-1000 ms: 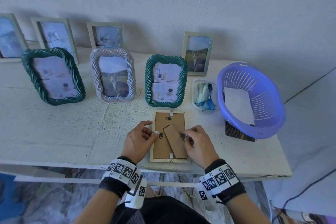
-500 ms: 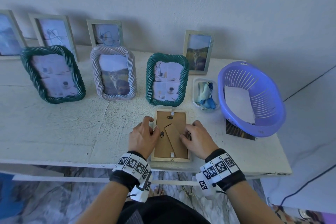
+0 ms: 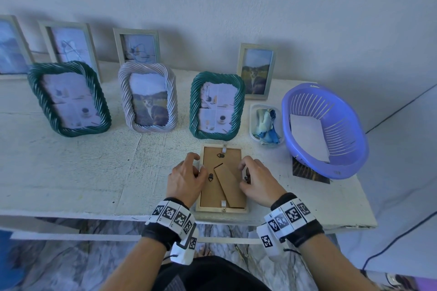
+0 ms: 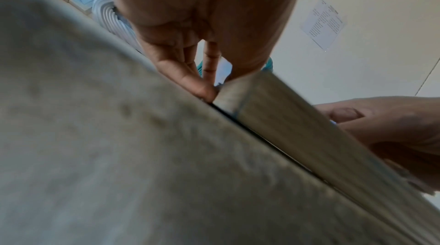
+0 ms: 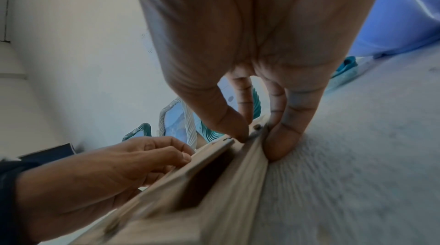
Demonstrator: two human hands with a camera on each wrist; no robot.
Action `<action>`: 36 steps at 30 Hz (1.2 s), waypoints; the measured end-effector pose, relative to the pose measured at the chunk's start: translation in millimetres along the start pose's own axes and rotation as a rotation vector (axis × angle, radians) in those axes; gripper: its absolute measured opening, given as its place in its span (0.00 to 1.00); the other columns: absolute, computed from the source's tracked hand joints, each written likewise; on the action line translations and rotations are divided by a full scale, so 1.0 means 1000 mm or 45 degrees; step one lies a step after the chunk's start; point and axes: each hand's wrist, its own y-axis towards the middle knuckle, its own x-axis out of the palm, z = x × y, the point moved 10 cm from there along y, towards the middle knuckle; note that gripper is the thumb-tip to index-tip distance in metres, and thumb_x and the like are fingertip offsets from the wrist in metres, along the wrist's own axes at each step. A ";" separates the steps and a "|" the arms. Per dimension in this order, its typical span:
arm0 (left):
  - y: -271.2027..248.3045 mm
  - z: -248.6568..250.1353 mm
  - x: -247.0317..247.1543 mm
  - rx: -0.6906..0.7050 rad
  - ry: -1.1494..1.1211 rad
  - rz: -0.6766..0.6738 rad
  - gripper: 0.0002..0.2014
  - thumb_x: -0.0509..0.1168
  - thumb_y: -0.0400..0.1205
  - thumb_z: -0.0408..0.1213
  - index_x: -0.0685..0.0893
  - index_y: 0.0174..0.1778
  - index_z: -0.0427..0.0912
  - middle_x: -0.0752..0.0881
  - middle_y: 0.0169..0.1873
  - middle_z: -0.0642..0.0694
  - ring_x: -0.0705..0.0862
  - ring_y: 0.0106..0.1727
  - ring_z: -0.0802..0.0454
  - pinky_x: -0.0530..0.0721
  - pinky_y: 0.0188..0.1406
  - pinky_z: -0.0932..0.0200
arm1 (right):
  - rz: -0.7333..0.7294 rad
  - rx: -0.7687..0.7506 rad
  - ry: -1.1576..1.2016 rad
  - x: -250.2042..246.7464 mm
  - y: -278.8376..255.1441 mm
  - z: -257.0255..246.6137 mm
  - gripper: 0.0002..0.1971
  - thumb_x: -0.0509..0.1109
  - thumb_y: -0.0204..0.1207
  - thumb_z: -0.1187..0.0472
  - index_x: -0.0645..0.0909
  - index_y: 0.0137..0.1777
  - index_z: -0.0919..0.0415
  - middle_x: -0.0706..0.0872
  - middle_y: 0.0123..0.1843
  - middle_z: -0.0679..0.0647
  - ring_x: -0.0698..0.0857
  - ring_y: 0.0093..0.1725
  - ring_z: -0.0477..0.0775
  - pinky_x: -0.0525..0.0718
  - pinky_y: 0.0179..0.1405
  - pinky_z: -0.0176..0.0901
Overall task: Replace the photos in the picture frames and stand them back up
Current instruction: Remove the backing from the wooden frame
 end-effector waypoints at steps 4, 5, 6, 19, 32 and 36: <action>0.001 0.000 -0.002 -0.012 -0.016 0.014 0.09 0.65 0.81 0.38 0.78 0.55 0.44 0.79 0.20 0.52 0.78 0.27 0.51 0.71 0.30 0.58 | -0.093 0.008 -0.089 0.002 0.008 -0.006 0.20 0.66 0.77 0.63 0.68 0.67 0.55 0.74 0.55 0.55 0.77 0.42 0.49 0.70 0.36 0.35; 0.000 -0.001 -0.003 -0.018 -0.018 0.024 0.08 0.65 0.80 0.38 0.78 0.54 0.43 0.78 0.20 0.52 0.77 0.26 0.51 0.70 0.30 0.58 | -0.101 0.009 -0.117 0.004 0.008 -0.007 0.20 0.66 0.78 0.63 0.67 0.68 0.55 0.73 0.55 0.55 0.77 0.43 0.50 0.71 0.38 0.36; 0.000 -0.001 -0.003 -0.022 -0.021 0.031 0.08 0.65 0.80 0.37 0.78 0.54 0.43 0.77 0.20 0.52 0.77 0.26 0.52 0.69 0.29 0.58 | -0.100 0.007 -0.139 0.005 0.008 -0.008 0.19 0.66 0.78 0.62 0.67 0.67 0.55 0.73 0.56 0.55 0.78 0.44 0.52 0.72 0.39 0.37; -0.004 -0.007 -0.005 -0.059 -0.123 -0.003 0.10 0.68 0.80 0.42 0.81 0.55 0.47 0.83 0.26 0.54 0.82 0.32 0.57 0.82 0.36 0.57 | 0.032 -0.041 -0.404 -0.018 0.027 -0.019 0.15 0.62 0.81 0.51 0.72 0.64 0.57 0.78 0.55 0.56 0.81 0.44 0.54 0.80 0.42 0.45; -0.011 -0.009 -0.008 -0.019 -0.139 0.003 0.13 0.69 0.80 0.44 0.82 0.60 0.47 0.83 0.33 0.56 0.82 0.35 0.59 0.84 0.39 0.57 | 0.199 -0.039 -0.645 -0.021 0.075 -0.041 0.22 0.64 0.79 0.40 0.79 0.54 0.61 0.79 0.55 0.58 0.81 0.53 0.61 0.71 0.40 0.45; -0.012 -0.009 -0.007 -0.011 -0.134 0.003 0.13 0.69 0.81 0.44 0.82 0.60 0.46 0.82 0.32 0.57 0.82 0.35 0.59 0.82 0.38 0.59 | 0.186 -0.078 -0.649 -0.022 0.076 -0.042 0.16 0.65 0.79 0.47 0.79 0.49 0.61 0.80 0.52 0.59 0.83 0.50 0.61 0.75 0.39 0.46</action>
